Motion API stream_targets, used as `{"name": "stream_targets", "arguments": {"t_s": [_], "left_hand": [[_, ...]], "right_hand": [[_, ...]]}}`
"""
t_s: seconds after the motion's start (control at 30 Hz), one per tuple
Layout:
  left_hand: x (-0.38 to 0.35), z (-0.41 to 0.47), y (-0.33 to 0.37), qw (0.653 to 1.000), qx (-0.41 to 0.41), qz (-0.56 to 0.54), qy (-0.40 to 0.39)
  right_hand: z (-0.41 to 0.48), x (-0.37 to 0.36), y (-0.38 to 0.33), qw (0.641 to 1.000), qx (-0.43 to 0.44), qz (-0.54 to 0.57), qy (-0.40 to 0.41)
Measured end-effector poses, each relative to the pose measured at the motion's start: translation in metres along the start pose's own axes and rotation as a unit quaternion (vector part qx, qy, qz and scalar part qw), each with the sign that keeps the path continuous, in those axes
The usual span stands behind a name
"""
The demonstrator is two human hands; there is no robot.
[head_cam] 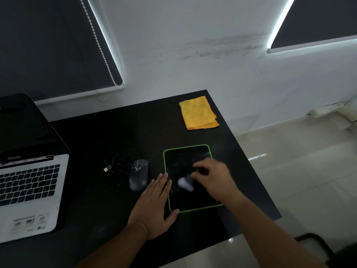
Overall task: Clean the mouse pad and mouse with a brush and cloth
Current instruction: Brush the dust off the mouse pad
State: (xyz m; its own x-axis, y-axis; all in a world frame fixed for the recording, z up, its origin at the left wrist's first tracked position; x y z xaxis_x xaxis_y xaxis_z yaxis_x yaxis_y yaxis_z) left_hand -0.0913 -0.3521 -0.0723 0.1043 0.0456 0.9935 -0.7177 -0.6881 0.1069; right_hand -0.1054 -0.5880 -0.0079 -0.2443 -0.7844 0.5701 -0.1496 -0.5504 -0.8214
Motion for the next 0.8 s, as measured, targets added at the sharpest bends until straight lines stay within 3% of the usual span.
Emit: {"name": "stream_targets", "arguments": {"t_s": [0.03,0.07,0.17,0.2,0.27,0.37,0.4,0.5,0.57,0.63,0.73,0.8], "left_hand": [[0.0,0.0,0.0,1.0,-0.001,0.001,0.0],[0.0,0.0,0.0,1.0,-0.002,0.003,-0.002],[0.001,-0.001,0.001,1.0,0.001,0.004,-0.003],[0.002,0.0,0.001,1.0,0.001,0.005,-0.004],[0.002,0.0,0.001,1.0,-0.001,0.004,-0.002],[0.004,0.0,0.001,1.0,0.0,-0.007,-0.004],[0.004,0.0,0.001,1.0,0.0,-0.007,-0.003],[0.006,-0.002,0.002,1.0,0.008,-0.011,0.008],[0.006,-0.003,0.002,1.0,0.012,-0.015,0.009],[0.006,-0.003,0.001,1.0,0.009,-0.007,0.009],[0.004,-0.004,0.001,1.0,-0.001,0.006,0.013],[0.002,-0.004,0.0,1.0,-0.007,0.012,0.015]], "right_hand": [[-0.001,-0.007,0.002,0.999,0.002,-0.016,-0.039],[0.003,-0.003,0.005,0.999,-0.006,-0.033,-0.012],[0.014,0.034,0.017,0.975,-0.06,-0.09,0.192],[0.015,0.037,0.015,0.969,-0.057,-0.094,0.221],[0.019,0.024,0.003,0.984,-0.023,-0.043,0.173],[0.015,-0.02,-0.01,0.997,-0.021,0.015,-0.073],[0.016,-0.022,-0.008,0.997,-0.015,-0.008,-0.074],[0.033,0.012,0.003,0.985,-0.026,-0.096,0.142],[0.038,0.029,0.004,0.968,-0.045,-0.102,0.225],[0.042,0.014,-0.007,0.981,-0.026,-0.043,0.187],[0.036,-0.034,-0.021,1.0,-0.003,0.01,-0.003],[0.044,-0.035,-0.015,0.998,0.005,-0.044,0.035]]}}
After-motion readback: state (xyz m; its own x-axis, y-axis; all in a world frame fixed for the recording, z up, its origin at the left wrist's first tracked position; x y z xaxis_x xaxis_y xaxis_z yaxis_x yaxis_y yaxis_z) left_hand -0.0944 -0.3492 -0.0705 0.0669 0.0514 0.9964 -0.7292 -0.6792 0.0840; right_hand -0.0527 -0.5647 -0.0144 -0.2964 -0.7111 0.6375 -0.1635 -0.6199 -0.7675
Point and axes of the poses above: each hand's wrist, its own z-axis towards the middle knuckle, its own x-axis out of the back of the hand, y = z × x, the point moved 3 cm from there along z, towards the middle knuckle, and after that the axes turned 9 degrees about z, right-handed, at the moved point
